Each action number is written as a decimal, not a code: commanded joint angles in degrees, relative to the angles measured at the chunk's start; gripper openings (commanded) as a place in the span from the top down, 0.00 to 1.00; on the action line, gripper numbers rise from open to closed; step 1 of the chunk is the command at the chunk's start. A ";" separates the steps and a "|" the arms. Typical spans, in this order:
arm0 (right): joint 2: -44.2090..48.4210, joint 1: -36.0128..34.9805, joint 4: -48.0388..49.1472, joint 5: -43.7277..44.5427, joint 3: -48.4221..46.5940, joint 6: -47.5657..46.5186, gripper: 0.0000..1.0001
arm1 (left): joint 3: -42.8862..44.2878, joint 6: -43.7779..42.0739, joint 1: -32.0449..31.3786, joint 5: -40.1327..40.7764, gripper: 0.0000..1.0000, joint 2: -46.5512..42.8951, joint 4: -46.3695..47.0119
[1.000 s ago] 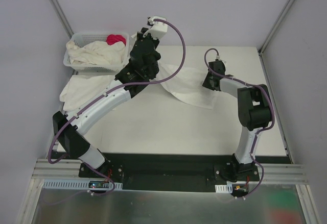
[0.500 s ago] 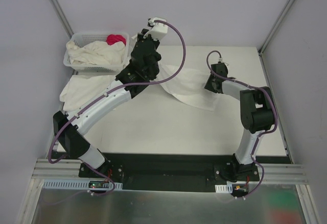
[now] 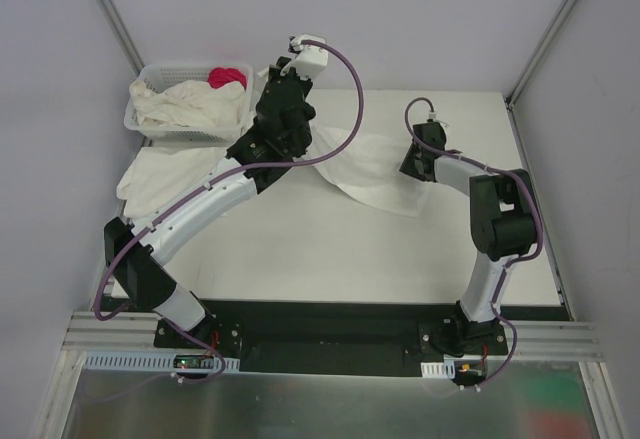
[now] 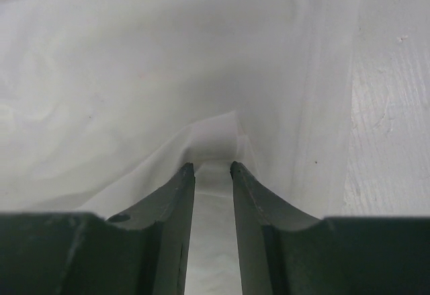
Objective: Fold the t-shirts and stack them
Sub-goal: Flatten out the tshirt
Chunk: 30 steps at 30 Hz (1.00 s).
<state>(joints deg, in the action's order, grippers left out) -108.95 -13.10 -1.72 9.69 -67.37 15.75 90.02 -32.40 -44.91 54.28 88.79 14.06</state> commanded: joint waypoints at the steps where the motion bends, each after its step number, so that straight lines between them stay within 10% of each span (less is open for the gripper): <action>1: -1.27 0.45 -1.44 0.77 -3.99 -0.63 0.67 | -0.89 -0.38 0.52 1.09 1.00 -3.10 3.51; 22: 0.39 -1.04 -3.21 -3.28 -0.22 2.09 0.66 | -3.18 0.41 2.19 1.00 1.00 -3.63 5.10; 30: 1.72 -1.05 -2.68 -1.79 0.40 1.65 0.95 | -3.18 0.94 2.72 0.74 1.00 -3.36 5.01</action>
<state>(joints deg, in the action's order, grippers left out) -109.36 -13.74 -2.37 8.12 -67.59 17.06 86.46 -32.36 -43.00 54.54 87.39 15.59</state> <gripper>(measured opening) 0.081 0.006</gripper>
